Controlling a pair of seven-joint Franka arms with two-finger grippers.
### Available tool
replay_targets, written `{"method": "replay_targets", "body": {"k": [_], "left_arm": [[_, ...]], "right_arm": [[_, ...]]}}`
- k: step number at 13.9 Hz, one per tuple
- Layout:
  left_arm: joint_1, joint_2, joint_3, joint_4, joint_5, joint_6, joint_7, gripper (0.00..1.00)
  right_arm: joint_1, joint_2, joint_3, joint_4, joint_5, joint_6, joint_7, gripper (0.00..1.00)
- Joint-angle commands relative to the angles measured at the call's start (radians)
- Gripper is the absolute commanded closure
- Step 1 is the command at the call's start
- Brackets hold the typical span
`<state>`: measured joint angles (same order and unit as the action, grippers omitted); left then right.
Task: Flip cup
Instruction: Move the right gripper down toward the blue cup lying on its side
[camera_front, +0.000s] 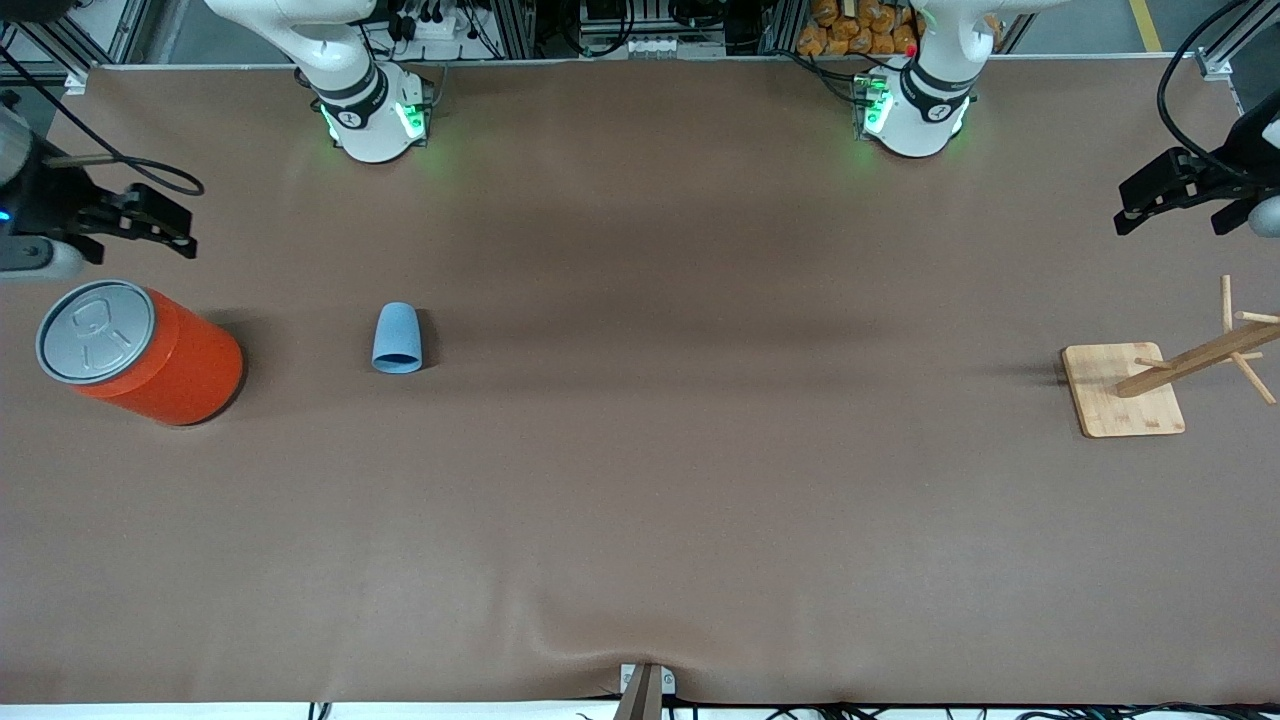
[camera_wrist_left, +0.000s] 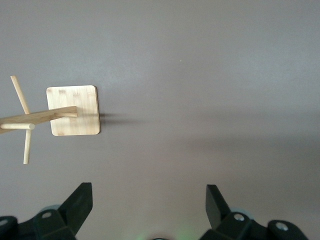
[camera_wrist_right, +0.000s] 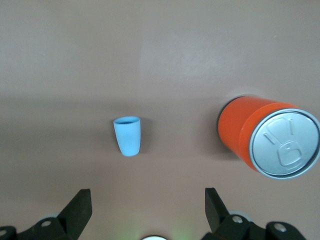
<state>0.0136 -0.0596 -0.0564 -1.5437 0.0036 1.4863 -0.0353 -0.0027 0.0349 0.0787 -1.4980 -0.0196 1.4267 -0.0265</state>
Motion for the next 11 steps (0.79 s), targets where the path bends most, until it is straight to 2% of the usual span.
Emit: {"method": "replay_targets", "body": {"k": [1, 4, 9, 11], "left_arm": [[-0.008, 0.004, -0.006, 0.008, 0.004, -0.017, -0.029, 0.0], [-0.009, 0.006, -0.011, 0.017, -0.001, -0.012, -0.032, 0.0], [0.003, -0.002, -0.006, 0.017, 0.001, -0.012, -0.014, 0.0], [0.003, 0.001, -0.005, 0.017, 0.003, -0.008, -0.014, 0.0]], "right_arm": [[0.015, 0.08, 0.004, -0.008, 0.013, -0.008, -0.015, 0.0], [0.01, 0.117, 0.001, -0.147, 0.113, 0.101, -0.015, 0.0], [0.01, 0.114, 0.001, -0.454, 0.121, 0.39, -0.013, 0.0], [0.01, 0.109, 0.001, -0.56, 0.153, 0.522, 0.002, 0.0]]}}
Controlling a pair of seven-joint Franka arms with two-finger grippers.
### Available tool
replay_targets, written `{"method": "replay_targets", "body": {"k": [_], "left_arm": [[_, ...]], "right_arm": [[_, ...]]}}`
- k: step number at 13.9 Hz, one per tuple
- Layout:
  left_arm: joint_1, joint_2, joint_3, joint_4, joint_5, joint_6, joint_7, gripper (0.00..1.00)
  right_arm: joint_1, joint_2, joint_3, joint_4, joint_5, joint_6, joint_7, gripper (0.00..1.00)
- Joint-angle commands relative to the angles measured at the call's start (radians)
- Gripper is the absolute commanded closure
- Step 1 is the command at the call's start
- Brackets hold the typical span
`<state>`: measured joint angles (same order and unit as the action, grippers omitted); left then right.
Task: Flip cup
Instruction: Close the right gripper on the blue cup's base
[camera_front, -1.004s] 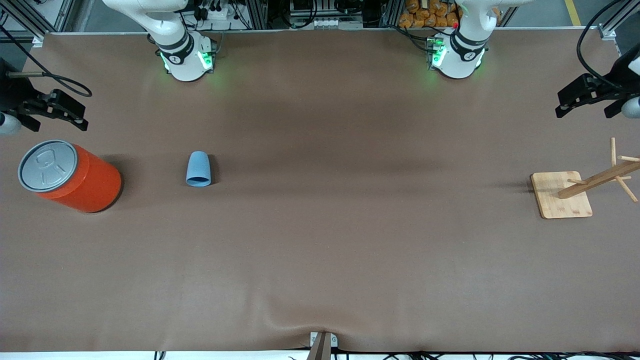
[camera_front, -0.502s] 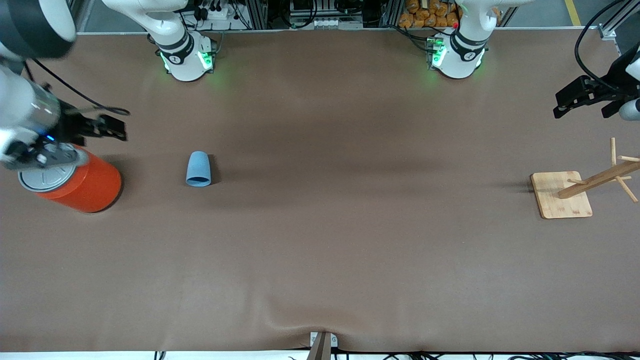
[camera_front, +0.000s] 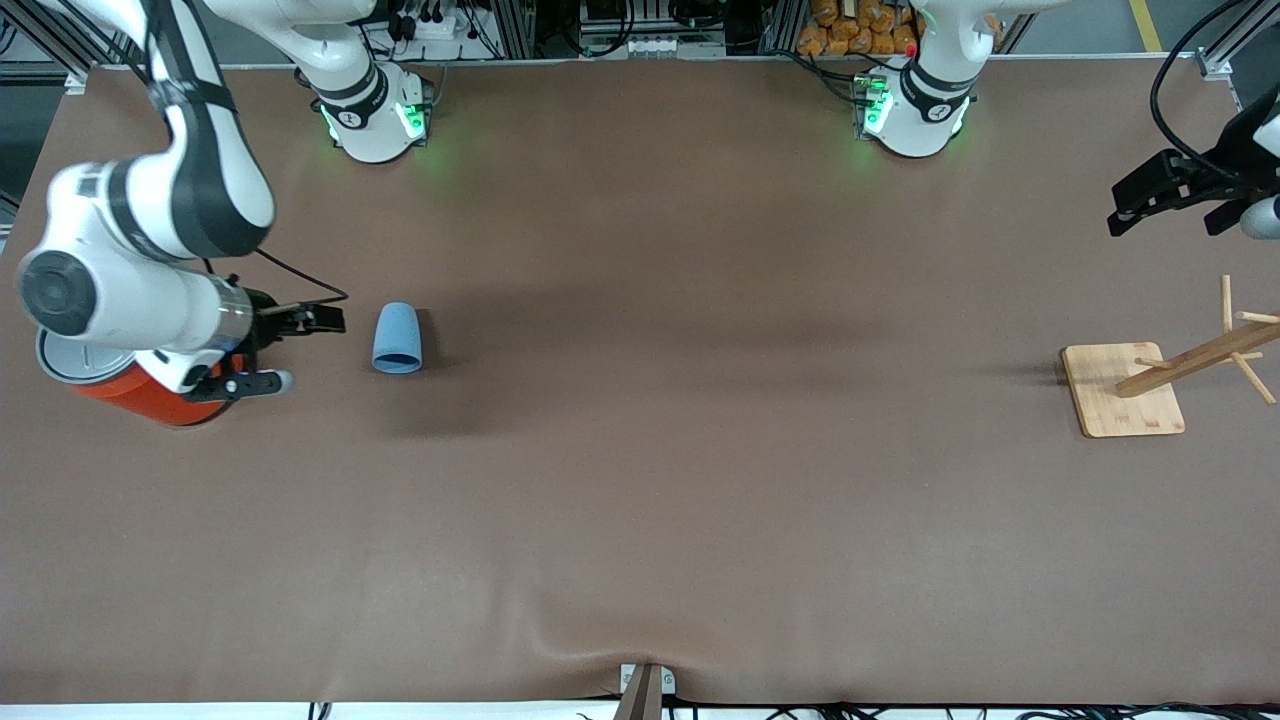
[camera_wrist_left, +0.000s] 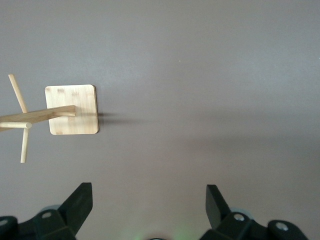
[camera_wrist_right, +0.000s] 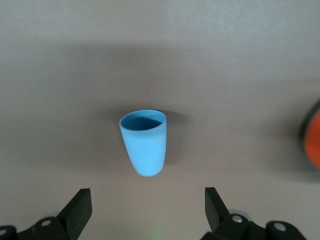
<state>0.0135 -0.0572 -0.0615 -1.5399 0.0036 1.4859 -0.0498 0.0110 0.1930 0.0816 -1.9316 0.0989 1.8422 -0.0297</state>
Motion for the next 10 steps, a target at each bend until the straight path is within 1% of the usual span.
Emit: {"method": "replay_targets", "body": {"k": [1, 3, 4, 6, 9, 10], "left_arm": [[0.003, 0.0, 0.0, 0.014, 0.004, -0.006, 0.001, 0.0], [0.005, 0.0, 0.002, 0.014, 0.003, -0.003, 0.001, 0.0], [0.005, 0.002, 0.002, 0.014, 0.003, -0.003, 0.001, 0.0], [0.006, 0.004, 0.003, 0.012, 0.003, -0.003, 0.001, 0.0], [0.029, 0.002, 0.003, 0.009, 0.0, -0.001, -0.001, 0.0], [0.033, 0.002, 0.003, 0.007, -0.004, -0.003, -0.001, 0.0]], "right_arm": [[-0.003, -0.046, -0.002, -0.173, 0.054, 0.179, 0.007, 0.0], [0.006, -0.035, 0.0, -0.263, 0.059, 0.334, 0.005, 0.0], [0.013, -0.018, 0.001, -0.289, 0.059, 0.369, 0.007, 0.0], [0.026, -0.01, 0.001, -0.302, 0.061, 0.376, 0.005, 0.0], [0.046, -0.007, 0.001, -0.345, 0.061, 0.452, 0.007, 0.0], [0.046, -0.003, 0.001, -0.346, 0.062, 0.456, 0.007, 0.0]]}}
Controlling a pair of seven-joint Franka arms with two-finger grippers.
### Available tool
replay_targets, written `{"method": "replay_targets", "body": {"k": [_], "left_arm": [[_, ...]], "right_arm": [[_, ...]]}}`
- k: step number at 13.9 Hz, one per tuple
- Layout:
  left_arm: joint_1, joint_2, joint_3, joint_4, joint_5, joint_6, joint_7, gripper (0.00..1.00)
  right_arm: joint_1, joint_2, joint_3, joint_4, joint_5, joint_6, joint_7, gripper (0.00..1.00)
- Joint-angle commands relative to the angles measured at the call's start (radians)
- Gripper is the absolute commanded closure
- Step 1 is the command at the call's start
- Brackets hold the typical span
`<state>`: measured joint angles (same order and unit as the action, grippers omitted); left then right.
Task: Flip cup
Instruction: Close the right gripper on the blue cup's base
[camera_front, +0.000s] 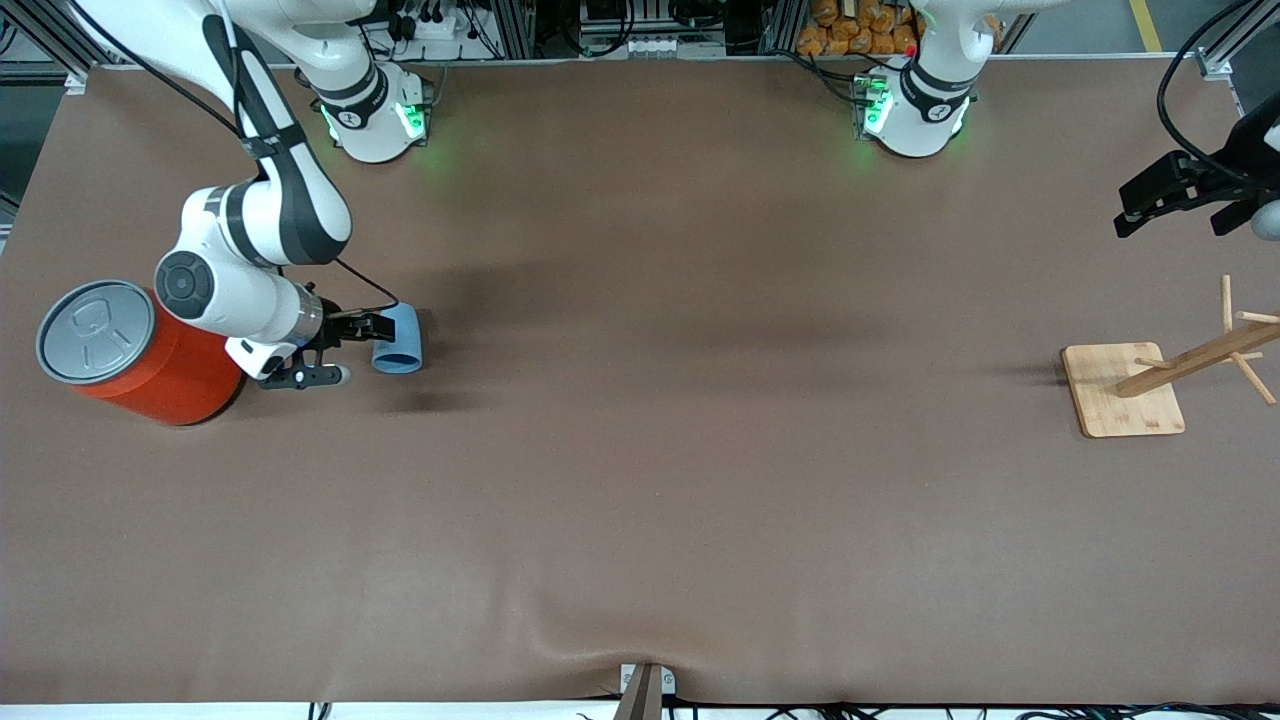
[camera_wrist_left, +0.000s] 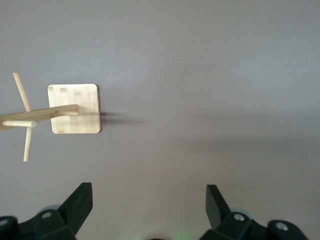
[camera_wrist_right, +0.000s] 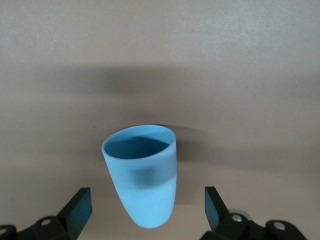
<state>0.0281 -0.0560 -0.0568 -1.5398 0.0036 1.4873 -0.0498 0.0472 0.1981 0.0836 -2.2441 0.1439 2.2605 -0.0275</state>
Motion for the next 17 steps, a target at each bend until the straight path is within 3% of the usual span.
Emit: {"method": "replay_targets", "body": {"k": [1, 9, 17], "left_arm": [[0.018, -0.001, -0.001, 0.006, -0.004, -0.004, 0.001, 0.0], [0.03, -0.008, -0.003, 0.003, -0.004, -0.004, 0.005, 0.0], [0.03, -0.008, -0.005, 0.001, -0.008, -0.007, 0.005, 0.0]], "right_arm": [[0.01, 0.0, -0.001, -0.034, 0.016, 0.039, 0.004, 0.0], [0.036, 0.061, -0.001, -0.035, 0.02, 0.091, 0.004, 0.0], [0.045, 0.116, -0.001, -0.087, 0.02, 0.235, -0.011, 0.0]]}}
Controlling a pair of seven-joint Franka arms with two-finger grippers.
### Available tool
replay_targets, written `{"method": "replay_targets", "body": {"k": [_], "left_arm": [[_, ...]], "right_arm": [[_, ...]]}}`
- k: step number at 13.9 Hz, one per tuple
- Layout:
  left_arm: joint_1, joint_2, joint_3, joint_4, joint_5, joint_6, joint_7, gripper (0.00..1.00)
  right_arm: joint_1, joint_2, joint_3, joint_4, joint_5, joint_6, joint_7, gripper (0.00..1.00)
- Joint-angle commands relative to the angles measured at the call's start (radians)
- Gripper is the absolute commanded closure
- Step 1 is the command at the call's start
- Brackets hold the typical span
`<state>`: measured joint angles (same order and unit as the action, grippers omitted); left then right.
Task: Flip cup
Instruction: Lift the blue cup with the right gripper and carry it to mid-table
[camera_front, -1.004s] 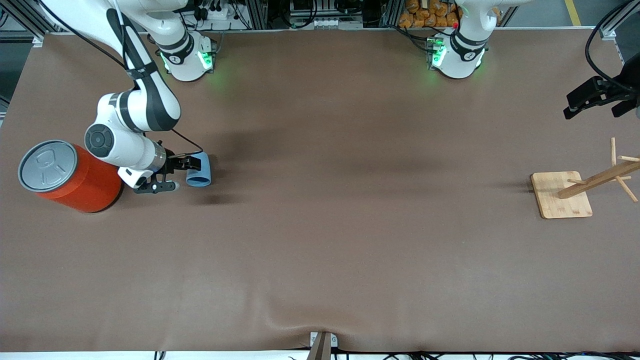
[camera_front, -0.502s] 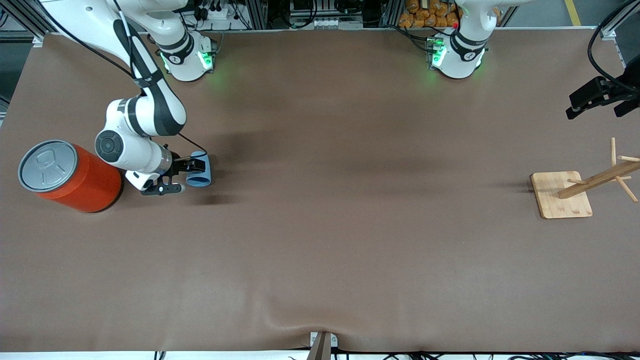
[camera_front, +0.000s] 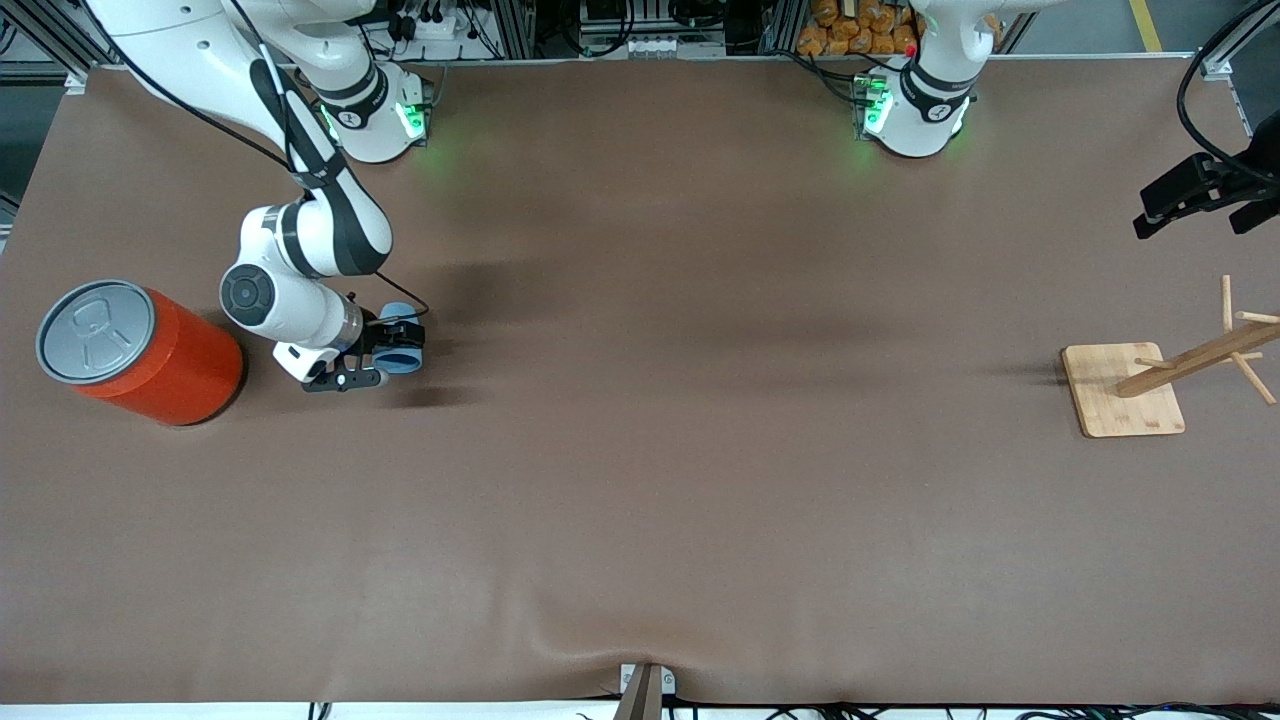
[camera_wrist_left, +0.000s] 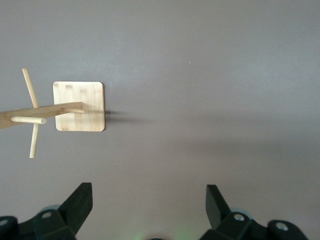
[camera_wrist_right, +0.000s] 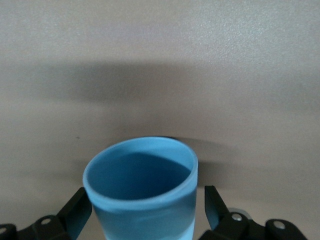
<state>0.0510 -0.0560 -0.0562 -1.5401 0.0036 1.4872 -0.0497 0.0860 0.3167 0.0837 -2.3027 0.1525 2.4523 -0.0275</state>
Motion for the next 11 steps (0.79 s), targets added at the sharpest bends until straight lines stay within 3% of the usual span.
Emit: {"method": "replay_targets", "body": {"k": [1, 2, 3, 4, 8, 11], "left_arm": [[0.006, -0.01, -0.005, 0.002, -0.008, -0.008, 0.005, 0.0], [0.007, -0.01, -0.005, 0.002, -0.008, -0.008, 0.005, 0.0], [0.006, -0.01, -0.005, 0.002, -0.008, -0.008, 0.005, 0.0], [0.006, -0.01, -0.005, 0.002, -0.008, -0.008, 0.005, 0.0], [0.007, -0.01, -0.007, 0.003, -0.008, -0.008, 0.005, 0.0], [0.007, -0.01, -0.005, 0.003, -0.008, -0.008, 0.005, 0.0]], "right_arm": [[0.009, -0.002, -0.001, -0.027, 0.012, 0.034, -0.009, 0.2], [0.009, -0.004, 0.001, -0.024, 0.012, 0.031, -0.006, 0.45], [0.009, -0.005, 0.001, -0.023, 0.012, 0.028, -0.002, 0.62], [0.009, -0.005, 0.002, -0.014, 0.01, 0.013, 0.001, 0.67], [0.012, -0.004, 0.002, 0.126, 0.025, -0.175, 0.017, 0.68], [0.105, 0.025, 0.004, 0.228, 0.125, -0.231, 0.081, 0.67]]}}
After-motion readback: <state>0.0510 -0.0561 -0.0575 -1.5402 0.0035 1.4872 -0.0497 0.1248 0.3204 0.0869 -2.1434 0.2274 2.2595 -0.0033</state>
